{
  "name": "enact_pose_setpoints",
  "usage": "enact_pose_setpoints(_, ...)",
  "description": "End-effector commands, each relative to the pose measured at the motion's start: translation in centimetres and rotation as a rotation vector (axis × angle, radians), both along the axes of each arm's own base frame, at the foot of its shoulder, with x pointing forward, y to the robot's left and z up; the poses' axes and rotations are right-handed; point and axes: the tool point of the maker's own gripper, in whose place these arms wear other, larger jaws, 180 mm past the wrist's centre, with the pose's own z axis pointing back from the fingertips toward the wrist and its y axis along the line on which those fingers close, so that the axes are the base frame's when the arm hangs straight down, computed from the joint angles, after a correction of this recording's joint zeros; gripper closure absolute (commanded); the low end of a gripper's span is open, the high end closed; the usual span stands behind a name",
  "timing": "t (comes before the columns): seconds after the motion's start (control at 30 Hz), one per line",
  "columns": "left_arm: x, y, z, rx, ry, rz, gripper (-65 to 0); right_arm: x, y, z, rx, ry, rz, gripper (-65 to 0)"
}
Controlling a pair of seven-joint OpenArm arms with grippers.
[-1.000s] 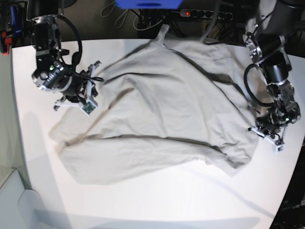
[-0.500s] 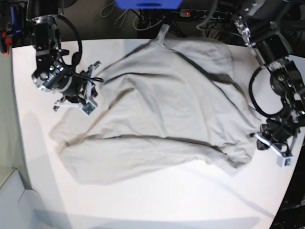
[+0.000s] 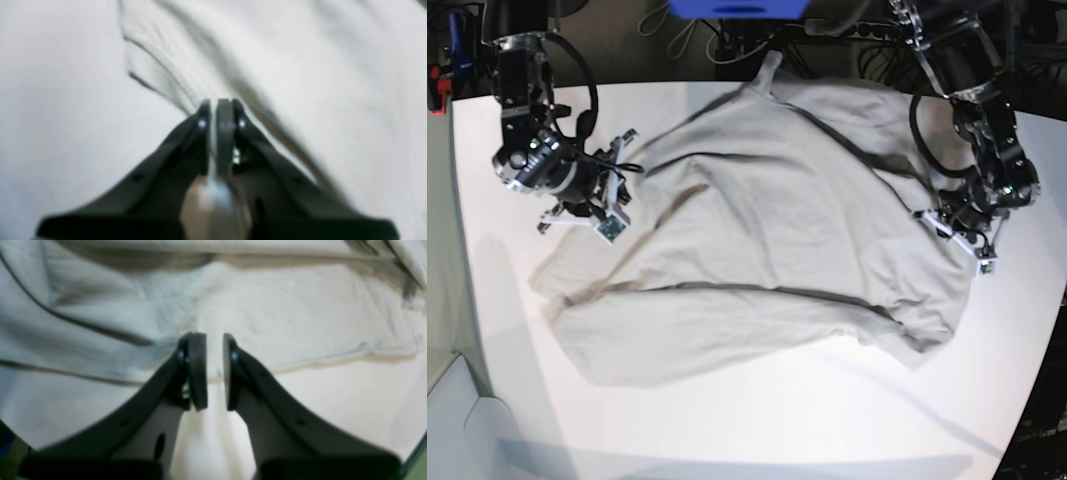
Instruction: Layout the t-shirt on the table in an organized manner, then fold the t-shirt properly
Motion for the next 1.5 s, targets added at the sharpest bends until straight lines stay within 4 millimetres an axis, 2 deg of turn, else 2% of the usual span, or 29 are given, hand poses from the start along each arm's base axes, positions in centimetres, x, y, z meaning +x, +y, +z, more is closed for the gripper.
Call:
enact_pose_setpoints(0.0,2.1,0.3,1.3,-0.006,-0.063,0.007,-4.1,0.9,0.0,1.2,0.012,-0.043,-0.001,-7.3)
enact_pose_setpoints(0.13,4.3,0.9,-1.2,-0.010,-0.037,0.003,-4.1,0.9,-0.2,1.2,0.007,-0.043,0.000,-7.3)
enact_pose_setpoints(0.27,8.0,2.2,-1.1,0.019,-0.087,-0.015,-4.1,0.9,-0.2,1.2,0.006,-0.043,0.000,-7.3)
enact_pose_setpoints(0.37,11.8,3.7,2.0,0.028,-0.173,-0.002,-4.1,0.9,-0.2,1.1,0.003,-0.041,0.000,-7.3)
enact_pose_setpoints(0.5,16.7,6.2,9.3,0.055,-0.320,0.028,-4.1,0.6,-0.3,1.0,-0.001,-0.032,-0.002,-7.5)
enact_pose_setpoints(0.63,19.3,7.9,15.4,0.084,-0.430,0.048,-4.1,0.8,-1.3,0.9,-0.044,-0.015,-0.008,-7.6)
enact_pose_setpoints(0.67,19.2,8.3,15.8,0.090,-0.423,0.052,-4.1,0.9,-1.5,1.1,-0.050,-0.017,-0.010,-7.6)
enact_pose_setpoints(0.77,18.0,7.7,15.7,0.071,-0.341,0.034,-4.1,1.2,-1.5,1.3,-0.052,-0.023,-0.010,-7.6)
enact_pose_setpoints(0.83,15.8,6.8,13.8,0.049,-0.258,0.016,-4.1,1.2,-1.6,1.3,-0.053,-0.024,-0.010,-7.7)
enact_pose_setpoints(0.97,10.2,3.8,10.7,0.032,-0.172,-0.047,-4.1,1.9,-2.1,1.9,-0.054,-0.043,-0.028,-7.7)
enact_pose_setpoints(1.0,9.0,3.4,10.9,0.045,-0.178,-0.063,-4.1,1.9,-2.3,1.9,-0.053,-0.044,-0.034,-7.7)
enact_pose_setpoints(1.1,4.0,0.8,9.4,0.047,-0.129,-0.133,-4.1,2.5,-2.2,2.4,-0.050,-0.062,-0.033,-7.7)
enact_pose_setpoints(1.23,-1.5,-1.9,7.6,0.037,-0.079,-0.189,-4.1,2.8,-2.1,2.5,-0.049,-0.067,-0.029,-7.7)
enact_pose_setpoints(1.33,-3.9,-2.7,5.9,0.017,-0.031,-0.190,-4.1,3.7,-1.9,3.2,-0.048,-0.088,-0.028,-7.7)
enact_pose_setpoints(1.47,-5.8,-4.1,3.2,-0.044,0.039,-0.181,-4.1,3.9,-1.4,3.4,-0.032,-0.094,-0.028,-7.7)
